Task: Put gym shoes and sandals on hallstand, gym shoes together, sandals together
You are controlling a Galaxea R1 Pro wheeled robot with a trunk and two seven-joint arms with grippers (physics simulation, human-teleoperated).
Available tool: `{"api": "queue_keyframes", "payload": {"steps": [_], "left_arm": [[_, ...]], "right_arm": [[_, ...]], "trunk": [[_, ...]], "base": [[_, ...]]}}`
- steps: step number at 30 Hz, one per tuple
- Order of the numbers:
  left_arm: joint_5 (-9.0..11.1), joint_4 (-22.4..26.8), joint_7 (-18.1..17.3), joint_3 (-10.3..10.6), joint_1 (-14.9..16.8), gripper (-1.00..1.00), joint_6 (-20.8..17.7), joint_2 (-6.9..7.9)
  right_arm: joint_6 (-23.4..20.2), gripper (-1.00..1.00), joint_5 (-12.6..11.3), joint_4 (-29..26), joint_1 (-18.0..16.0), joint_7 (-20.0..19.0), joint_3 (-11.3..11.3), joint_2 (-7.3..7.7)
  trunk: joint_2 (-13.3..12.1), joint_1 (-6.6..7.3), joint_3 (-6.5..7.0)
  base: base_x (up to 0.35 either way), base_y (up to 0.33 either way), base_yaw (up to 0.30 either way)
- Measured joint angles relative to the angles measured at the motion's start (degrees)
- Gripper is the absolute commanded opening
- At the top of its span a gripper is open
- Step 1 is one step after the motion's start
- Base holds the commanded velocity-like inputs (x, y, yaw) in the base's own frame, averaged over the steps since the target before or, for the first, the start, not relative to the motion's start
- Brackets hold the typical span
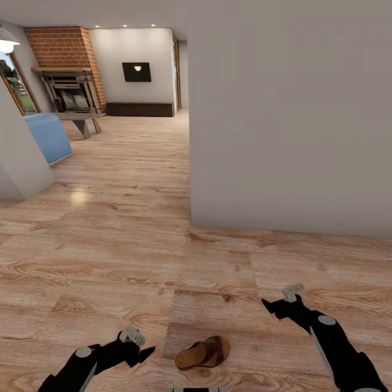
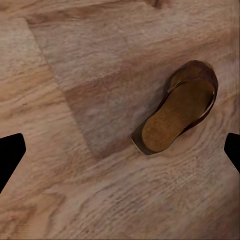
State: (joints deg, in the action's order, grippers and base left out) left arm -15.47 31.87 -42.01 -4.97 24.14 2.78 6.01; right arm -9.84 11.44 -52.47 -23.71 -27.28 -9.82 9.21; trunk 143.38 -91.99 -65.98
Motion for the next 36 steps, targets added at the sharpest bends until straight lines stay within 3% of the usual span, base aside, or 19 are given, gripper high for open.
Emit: {"api": "queue_keyframes", "payload": {"steps": [2,3,4,6,11,14,24,36], "left_arm": [[-1.74,-0.01,0.06,0.22,0.95,1.0,-0.7,-0.9],[-4.78,-0.05,0.13,0.45,2.61,1.0,-1.46,-2.49],[-5.6,-0.05,0.13,0.49,3.0,1.0,-1.6,-2.92],[-6.99,-0.04,0.13,0.55,3.59,1.0,-1.82,-3.71],[-8.08,-0.08,0.12,0.64,4.02,1.0,-1.99,-4.19],[-8.34,-0.1,0.12,0.71,4.06,1.0,-1.99,-4.25],[-8.68,-0.07,0.25,0.91,3.56,1.0,-1.98,-4.31],[-8.85,-0.04,0.3,0.79,3.68,1.0,-2.06,-4.37]], "right_arm": [[-1.76,1.0,0.0,-2.47,0.0,-2.32,0.29,-0.02],[-5.36,1.0,-0.09,-6.95,-0.01,-7.5,0.49,0.0],[-6.5,1.0,0.0,-8.32,0.0,-8.95,0.48,0.01],[-9.75,1.0,0.05,-11.16,0.01,-12.7,0.46,0.08],[-13.93,1.0,0.34,-13.39,0.01,-17.22,0.5,0.36],[-15.09,1.0,0.44,-13.85,0.01,-18.43,0.51,0.57],[-16.27,1.0,0.38,-14.32,0.03,-19.8,0.51,3.95],[-16.27,1.0,0.36,-14.36,0.03,-19.79,0.5,4.18]], "trunk": [[0.0,0.0,0.0],[0.0,0.01,0.01],[0.0,0.0,0.0],[0.0,0.0,0.0],[0.0,0.0,0.0],[0.0,0.0,0.0],[0.0,0.0,0.0],[0.0,0.0,0.0]], "base": [[0.0,0.0,0.0],[0.0,0.0,0.0],[0.0,0.0,0.0],[0.0,0.0,0.0],[0.0,0.0,0.0],[0.0,0.0,0.0],[0.0,0.0,-0.074],[0.0,0.0,-0.251]]}}
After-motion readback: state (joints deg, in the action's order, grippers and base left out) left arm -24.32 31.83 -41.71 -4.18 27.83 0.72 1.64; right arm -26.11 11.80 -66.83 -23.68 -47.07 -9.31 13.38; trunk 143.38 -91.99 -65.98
